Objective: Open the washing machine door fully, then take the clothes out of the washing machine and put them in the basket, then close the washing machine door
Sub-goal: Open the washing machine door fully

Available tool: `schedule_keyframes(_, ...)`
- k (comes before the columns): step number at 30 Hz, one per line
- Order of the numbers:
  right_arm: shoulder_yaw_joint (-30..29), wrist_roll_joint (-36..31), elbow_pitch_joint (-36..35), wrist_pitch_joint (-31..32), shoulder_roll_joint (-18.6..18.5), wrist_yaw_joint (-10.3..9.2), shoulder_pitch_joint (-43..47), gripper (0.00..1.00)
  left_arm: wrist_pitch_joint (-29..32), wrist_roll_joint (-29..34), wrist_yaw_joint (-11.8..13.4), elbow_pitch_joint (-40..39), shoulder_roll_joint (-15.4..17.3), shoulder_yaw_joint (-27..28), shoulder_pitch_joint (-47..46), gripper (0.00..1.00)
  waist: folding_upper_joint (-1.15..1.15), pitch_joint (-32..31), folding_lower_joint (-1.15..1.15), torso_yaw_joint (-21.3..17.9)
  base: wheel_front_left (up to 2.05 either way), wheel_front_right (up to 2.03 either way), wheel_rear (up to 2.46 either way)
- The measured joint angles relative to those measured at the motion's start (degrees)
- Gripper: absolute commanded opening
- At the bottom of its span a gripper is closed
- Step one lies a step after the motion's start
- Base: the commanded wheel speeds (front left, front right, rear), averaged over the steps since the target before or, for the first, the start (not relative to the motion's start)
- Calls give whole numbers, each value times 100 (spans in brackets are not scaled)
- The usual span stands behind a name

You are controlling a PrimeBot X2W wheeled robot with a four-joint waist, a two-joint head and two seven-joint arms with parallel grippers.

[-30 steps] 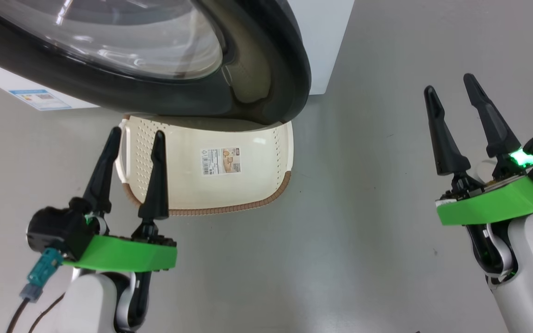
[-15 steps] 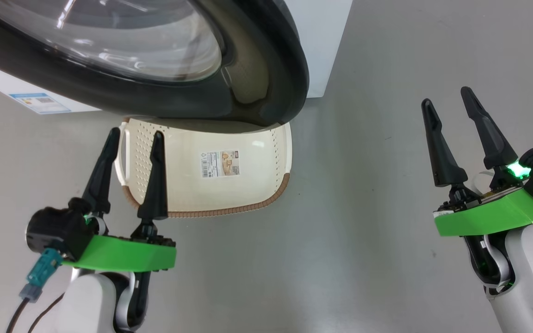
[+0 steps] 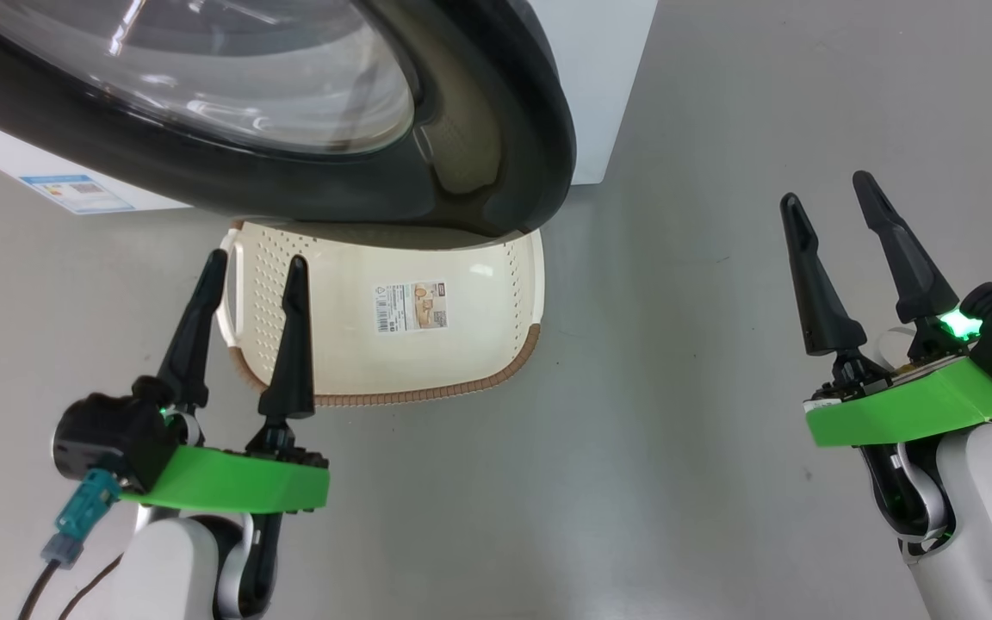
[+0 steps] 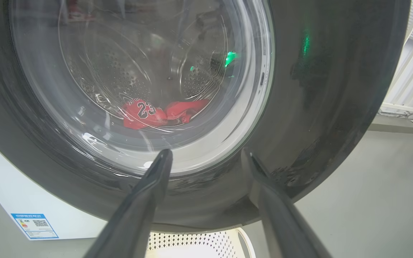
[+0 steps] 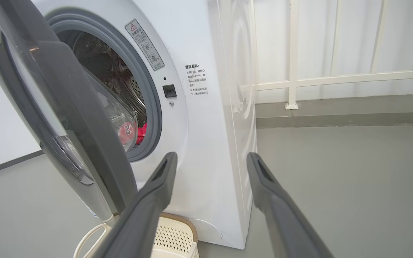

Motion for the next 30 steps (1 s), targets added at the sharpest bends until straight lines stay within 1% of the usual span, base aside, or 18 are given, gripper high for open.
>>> schedule_keyframes(4, 10, 0, 4, 0, -1, 0, 0, 100, 0, 0, 0, -1, 0, 1, 0, 100, 0, -1, 0, -1, 0, 0, 0)
schedule_keyframes(5, 18, 0, 16, 0, -2, 0, 0, 90, 0, 0, 0, -1, 0, 1, 0, 100, 0, -5, 0, 0, 0, 0, 0)
schedule_keyframes(6, 33, 1, 33, 0, -2, 0, 0, 49, 0, 0, 1, -2, 0, 2, 0, 100, 0, -6, 0, 0, 0, 0, 0)
schedule_keyframes(8, 99, 69, 73, 0, -3, 0, -2, 0, 0, 0, 11, -1, 0, 2, 1, 100, 0, -5, 0, 2, 0, 0, 0)
schedule_keyframes(13, 452, 508, 350, 0, -89, 0, -172, 0, 0, 0, 41, -1, 0, 1, 1, 100, 0, 0, 0, 2, 0, 0, 0)
schedule_keyframes(18, 889, 1205, 757, 0, -225, 0, -776, 0, 0, -1, 41, 0, 0, -31, 0, 100, 0, 18, 0, 25, 0, 0, 0)
schedule_keyframes(19, 889, 1205, 757, 0, -225, 0, -776, 0, 0, -1, 41, 0, 0, -31, 0, 100, 0, 18, 0, 25, 0, 0, 0)
schedule_keyframes(20, 973, 1359, 847, 0, -257, 0, -915, 0, 0, -1, 41, 1, 0, -40, 0, 100, 0, 22, 0, 32, 0, 0, 0)
schedule_keyframes(23, 1259, 2053, 1099, 0, -314, 0, -1322, 0, 0, -1, 41, 2, 0, -70, -2, 100, 0, 43, 0, 57, 0, 0, 0)
schedule_keyframes(26, 1692, 2949, 1315, 14, -389, 0, -1748, 0, 0, -1, 41, 2, 0, -82, -2, 100, 0, 66, 0, 91, 0, 0, 0)
schedule_keyframes(30, 2036, 4258, 1351, 412, -487, 0, -2270, 0, 0, -4, 41, -1, 1, -93, -2, 100, 0, 99, 0, 140, 0, 0, 0)
